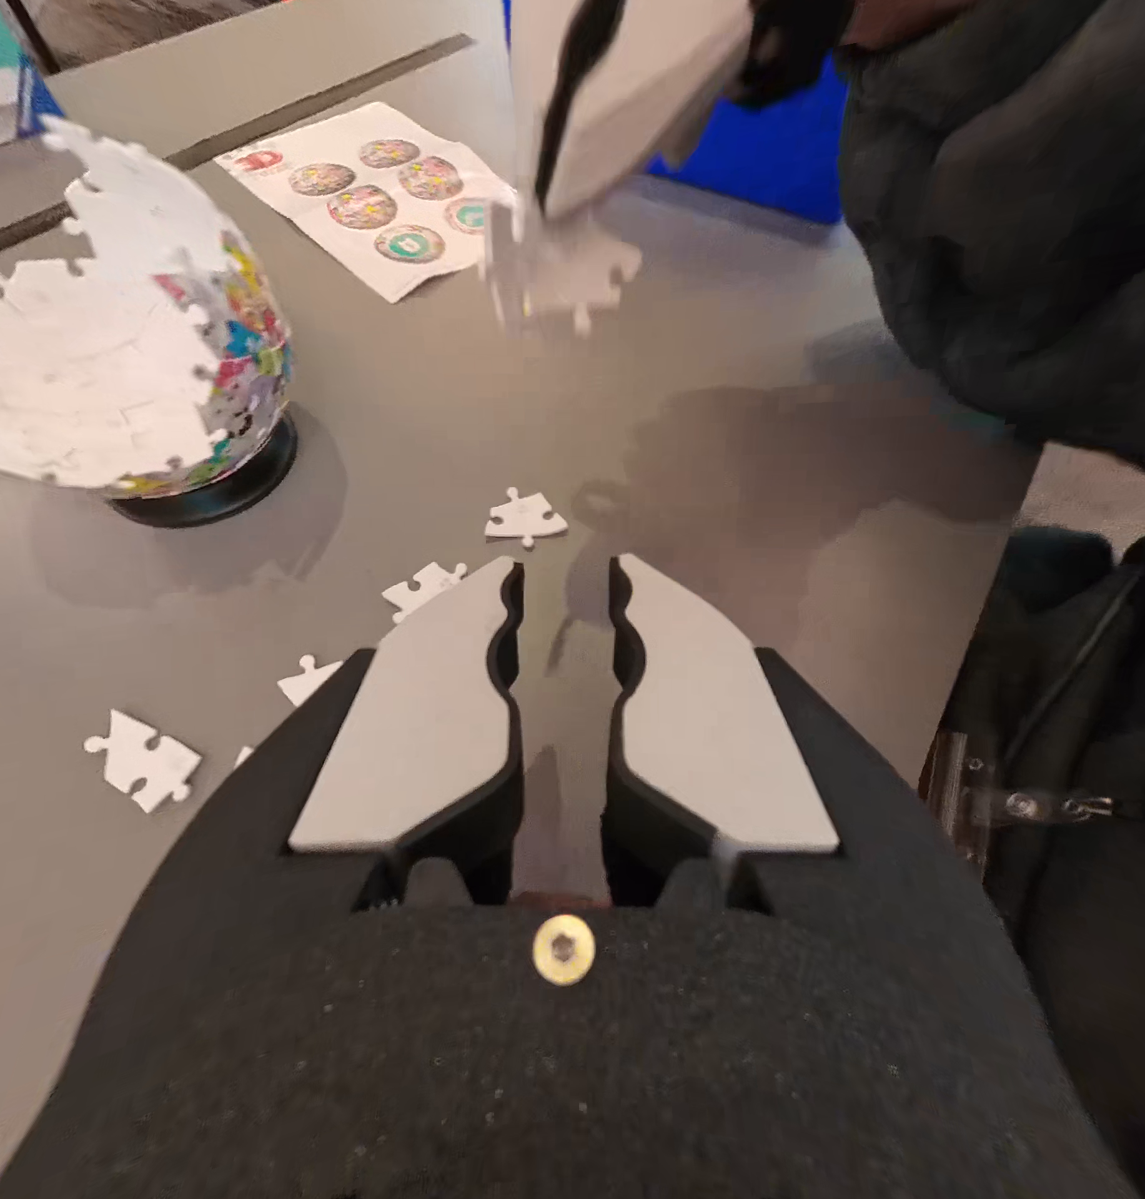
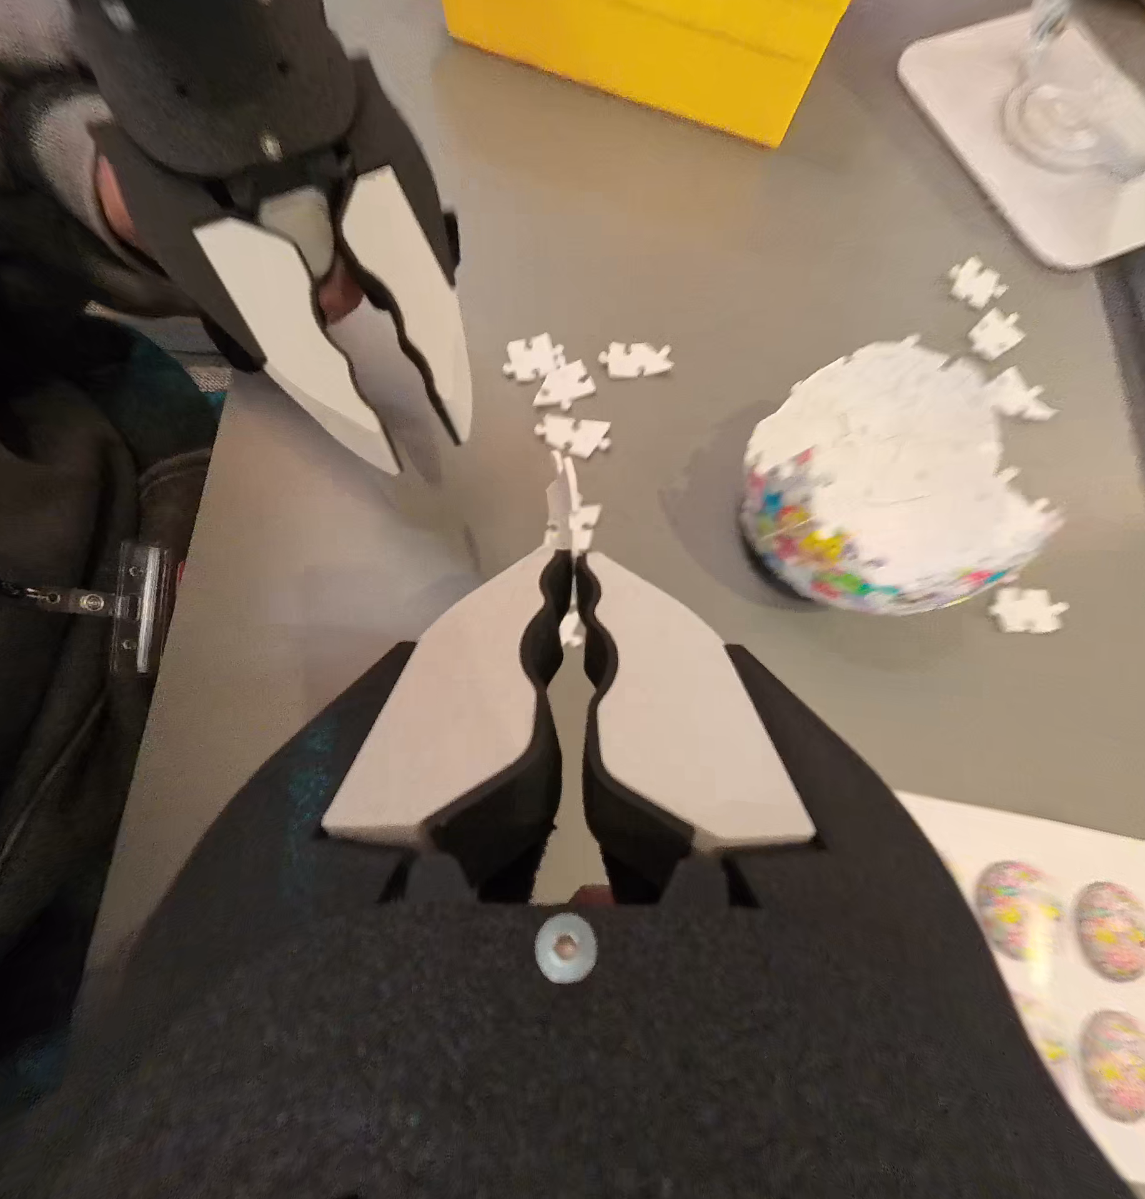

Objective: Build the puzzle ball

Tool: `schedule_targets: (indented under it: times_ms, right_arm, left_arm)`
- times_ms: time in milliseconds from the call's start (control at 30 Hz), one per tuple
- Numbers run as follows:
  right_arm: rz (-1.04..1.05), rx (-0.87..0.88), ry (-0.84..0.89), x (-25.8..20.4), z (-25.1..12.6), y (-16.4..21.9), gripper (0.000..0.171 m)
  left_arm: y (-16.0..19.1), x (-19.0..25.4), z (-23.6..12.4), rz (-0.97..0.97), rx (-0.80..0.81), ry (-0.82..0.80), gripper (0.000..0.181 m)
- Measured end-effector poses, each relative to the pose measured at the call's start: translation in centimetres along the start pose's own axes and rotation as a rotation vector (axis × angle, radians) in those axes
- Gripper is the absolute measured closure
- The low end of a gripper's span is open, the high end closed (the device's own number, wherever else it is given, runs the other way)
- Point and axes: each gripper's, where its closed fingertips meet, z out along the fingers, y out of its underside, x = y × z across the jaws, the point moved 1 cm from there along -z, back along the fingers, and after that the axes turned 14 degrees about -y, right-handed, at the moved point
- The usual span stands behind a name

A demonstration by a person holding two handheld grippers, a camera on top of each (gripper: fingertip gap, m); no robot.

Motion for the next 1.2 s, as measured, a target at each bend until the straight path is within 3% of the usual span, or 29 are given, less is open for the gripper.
schedule_targets:
  times_ms: [233,433,567,833,1200]
  right_arm:
    - [-0.113,-0.122,0.021,9.8,-4.5,-5.0,0.169]
    - [-0.169,-0.078,-0.054,18.1,-2.1,-6.1,0.169]
    - [-0.174,-0.040,-0.123,21.7,0.2,-4.6,0.169]
    - [-0.215,0.001,-0.221,23.7,3.5,-3.7,0.169]
    - [-0.365,0.011,-0.320,23.0,4.2,-3.4,0.169]
  left_arm:
    - [-1.3,-4.9,-0.7,-0.177,0.051,-0.014,0.149]
    - [-4.8,-13.8,0.6,-0.130,0.014,-0.163,0.141]
    - [-7.9,-18.1,3.9,-0.065,-0.054,-0.128,0.142]
    - [-10.1,-22.3,10.9,-0.033,-0.139,0.051,0.142]
    - [-9.9,-23.1,10.7,-0.046,-0.072,0.083,0.145]
